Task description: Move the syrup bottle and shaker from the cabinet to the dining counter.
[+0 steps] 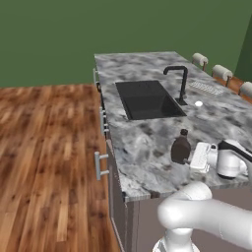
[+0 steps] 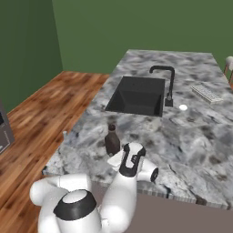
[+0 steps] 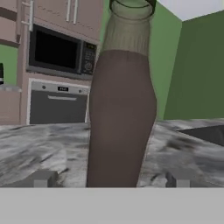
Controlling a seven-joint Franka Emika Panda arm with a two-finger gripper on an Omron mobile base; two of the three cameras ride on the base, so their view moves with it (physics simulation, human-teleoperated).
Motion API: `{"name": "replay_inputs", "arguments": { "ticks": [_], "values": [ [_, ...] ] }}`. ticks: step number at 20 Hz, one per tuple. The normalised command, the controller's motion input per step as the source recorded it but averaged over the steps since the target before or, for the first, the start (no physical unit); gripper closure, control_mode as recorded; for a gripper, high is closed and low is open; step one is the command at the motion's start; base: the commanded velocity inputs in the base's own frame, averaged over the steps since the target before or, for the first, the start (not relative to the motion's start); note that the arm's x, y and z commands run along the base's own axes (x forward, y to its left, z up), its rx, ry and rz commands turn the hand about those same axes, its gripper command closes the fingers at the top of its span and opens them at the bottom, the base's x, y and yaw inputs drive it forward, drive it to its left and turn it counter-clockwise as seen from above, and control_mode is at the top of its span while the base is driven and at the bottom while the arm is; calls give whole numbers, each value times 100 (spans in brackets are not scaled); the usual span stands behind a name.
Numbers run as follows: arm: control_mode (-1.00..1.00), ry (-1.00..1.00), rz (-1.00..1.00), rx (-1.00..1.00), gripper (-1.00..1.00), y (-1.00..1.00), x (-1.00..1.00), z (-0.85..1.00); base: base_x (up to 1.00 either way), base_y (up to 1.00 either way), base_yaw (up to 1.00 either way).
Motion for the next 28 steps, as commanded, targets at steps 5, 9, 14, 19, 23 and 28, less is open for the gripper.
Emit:
{"name": "replay_inputs", "arguments": {
  "ticks": [5, 9, 14, 19, 23, 28],
  "values": [
    [-100, -10, 0, 0, -100, 0, -16, 34, 0, 0, 0],
    [-100, -8, 0, 0, -100, 0, -23, 54, 0, 0, 0],
    [-100, -1, 0, 0, -100, 0, -37, 67, 0, 0, 0],
    [-100, 0, -3, 0, -100, 0, -56, 79, 0, 0, 0],
    [-100, 0, -6, 0, -100, 6, -56, 95, 0, 0, 0],
    [-100, 4, -11, -3, -100, 38, -49, 100, 0, 0, 0]
  ]
}}
